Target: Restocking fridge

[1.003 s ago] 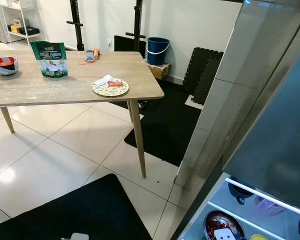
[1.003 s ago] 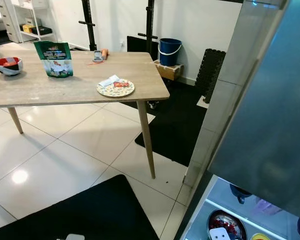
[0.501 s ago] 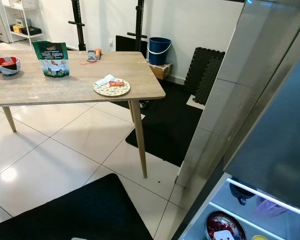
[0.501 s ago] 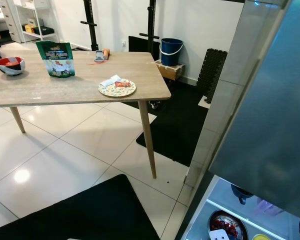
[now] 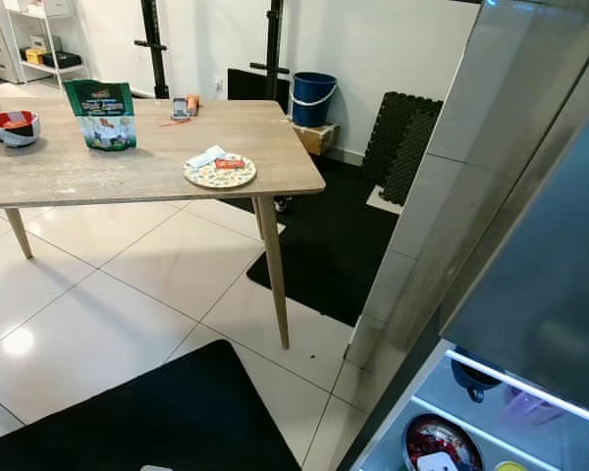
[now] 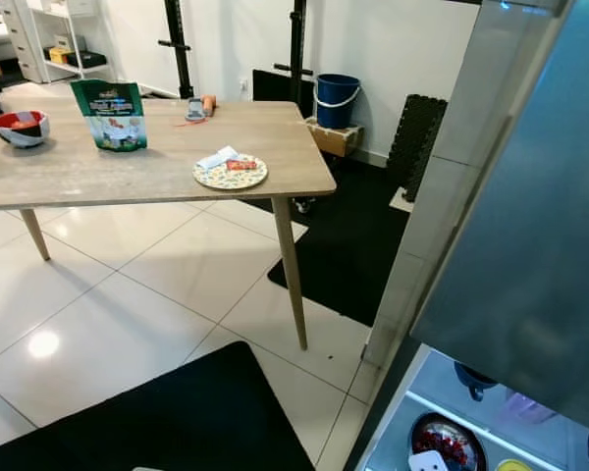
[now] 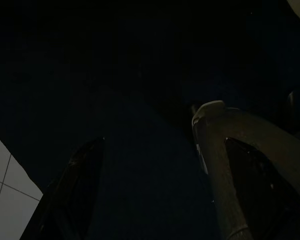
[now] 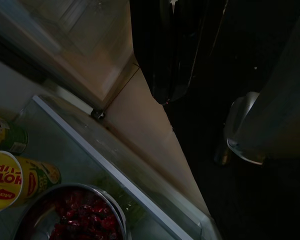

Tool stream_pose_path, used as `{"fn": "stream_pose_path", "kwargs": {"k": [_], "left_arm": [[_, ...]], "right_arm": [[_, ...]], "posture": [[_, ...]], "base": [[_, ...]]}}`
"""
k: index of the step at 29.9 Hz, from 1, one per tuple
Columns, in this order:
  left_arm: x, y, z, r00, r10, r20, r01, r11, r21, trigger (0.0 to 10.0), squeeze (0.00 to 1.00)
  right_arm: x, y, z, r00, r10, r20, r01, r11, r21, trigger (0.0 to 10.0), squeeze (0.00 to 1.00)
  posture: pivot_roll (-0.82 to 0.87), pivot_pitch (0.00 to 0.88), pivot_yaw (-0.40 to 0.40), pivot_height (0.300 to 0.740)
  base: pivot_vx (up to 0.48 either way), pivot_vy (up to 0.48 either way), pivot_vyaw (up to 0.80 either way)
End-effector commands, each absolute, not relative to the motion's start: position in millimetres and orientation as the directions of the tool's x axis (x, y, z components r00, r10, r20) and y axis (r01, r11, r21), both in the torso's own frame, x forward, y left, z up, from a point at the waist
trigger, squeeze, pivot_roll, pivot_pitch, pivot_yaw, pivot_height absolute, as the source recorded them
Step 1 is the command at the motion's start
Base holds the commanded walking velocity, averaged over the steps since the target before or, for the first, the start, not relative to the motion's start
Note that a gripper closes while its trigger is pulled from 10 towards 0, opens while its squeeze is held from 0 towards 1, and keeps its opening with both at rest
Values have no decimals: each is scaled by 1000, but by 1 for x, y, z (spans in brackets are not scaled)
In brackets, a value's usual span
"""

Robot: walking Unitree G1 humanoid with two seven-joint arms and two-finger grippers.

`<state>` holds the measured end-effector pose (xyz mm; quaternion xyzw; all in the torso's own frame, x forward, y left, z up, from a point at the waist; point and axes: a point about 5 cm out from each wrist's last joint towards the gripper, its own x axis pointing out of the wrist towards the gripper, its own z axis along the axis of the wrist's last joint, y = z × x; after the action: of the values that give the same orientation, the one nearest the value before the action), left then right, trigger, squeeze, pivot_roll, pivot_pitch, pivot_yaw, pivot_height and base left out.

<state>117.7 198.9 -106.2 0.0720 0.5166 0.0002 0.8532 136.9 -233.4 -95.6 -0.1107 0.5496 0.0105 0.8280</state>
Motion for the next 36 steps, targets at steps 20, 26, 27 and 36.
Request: {"fn": "stream_pose_path", "kwargs": {"k": [20, 26, 27, 36], "left_arm": [[122, 185, -108, 441, 40, -897, 114, 988, 100, 10000, 0], [122, 186, -108, 439, 41, -898, 118, 988, 103, 10000, 0], [122, 186, -108, 439, 41, -898, 118, 988, 103, 10000, 0], [121, 187, -108, 434, 45, -900, 118, 987, 106, 10000, 0]], "right_arm": [[136, -237, -95, 390, -119, -913, -119, 977, -178, 10000, 0], [136, -236, -95, 391, -115, -913, -116, 978, -172, 10000, 0], [136, -236, -95, 391, -115, -913, -116, 978, -172, 10000, 0], [137, -233, -96, 395, -100, -913, -131, 978, -164, 10000, 0]], "posture": [[-13, 0, -61, 740], [-12, 0, -58, 740], [-12, 0, -58, 740], [-8, 0, -61, 740]], "base": [[-160, 0, 0], [-302, 0, 0], [-307, 0, 0], [-307, 0, 0]]}}
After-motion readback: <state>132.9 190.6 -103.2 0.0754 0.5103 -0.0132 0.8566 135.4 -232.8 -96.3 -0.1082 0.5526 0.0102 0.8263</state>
